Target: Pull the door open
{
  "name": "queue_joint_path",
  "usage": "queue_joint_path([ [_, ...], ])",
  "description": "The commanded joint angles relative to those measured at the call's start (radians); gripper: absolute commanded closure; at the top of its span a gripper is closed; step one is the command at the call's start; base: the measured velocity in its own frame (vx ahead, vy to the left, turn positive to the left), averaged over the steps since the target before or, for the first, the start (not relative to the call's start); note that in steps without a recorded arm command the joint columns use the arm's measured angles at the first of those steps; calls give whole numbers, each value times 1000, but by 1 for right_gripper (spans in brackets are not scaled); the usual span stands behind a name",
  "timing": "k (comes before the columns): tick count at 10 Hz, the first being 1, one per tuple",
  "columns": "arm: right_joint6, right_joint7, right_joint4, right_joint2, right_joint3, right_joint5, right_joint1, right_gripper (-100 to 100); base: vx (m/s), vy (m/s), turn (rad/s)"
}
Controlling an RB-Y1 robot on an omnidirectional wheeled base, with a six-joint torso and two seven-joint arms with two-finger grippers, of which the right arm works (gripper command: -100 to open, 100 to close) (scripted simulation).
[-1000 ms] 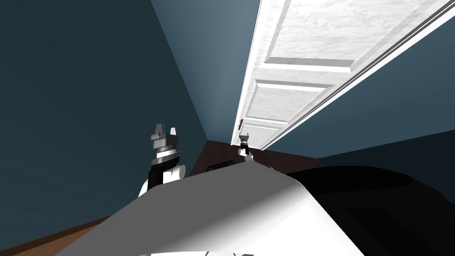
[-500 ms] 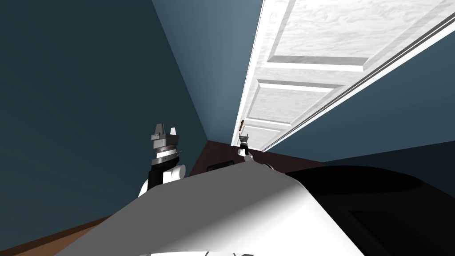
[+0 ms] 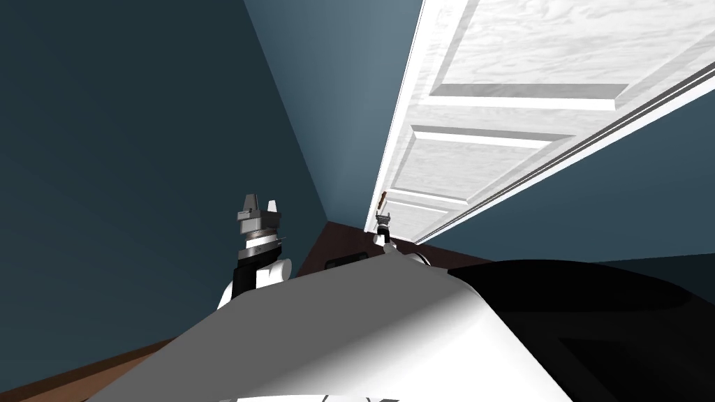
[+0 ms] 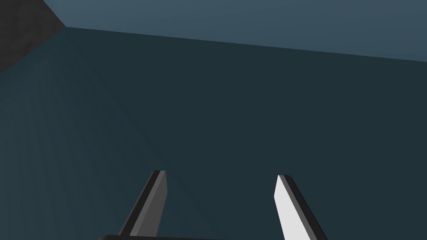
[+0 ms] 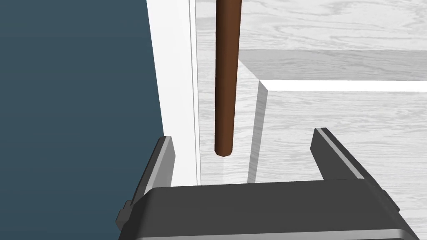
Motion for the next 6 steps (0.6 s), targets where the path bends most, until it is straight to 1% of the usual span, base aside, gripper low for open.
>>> queue_joint_path([
  [1, 1, -28, 32, 5, -4, -15, -14, -100, 82, -84, 100],
  [2, -1, -38, 46, 5, -5, -19, -19, -100, 66, -66, 52],
  [4, -4, -55, 70, 6, -6, -26, -29, -100, 36, -33, 35],
  [5, -2, -48, 62, 5, -6, -24, -27, -100, 14, -12, 9],
  [6, -5, -84, 70, -25, -4, -26, -13, -100, 142, -11, 79],
])
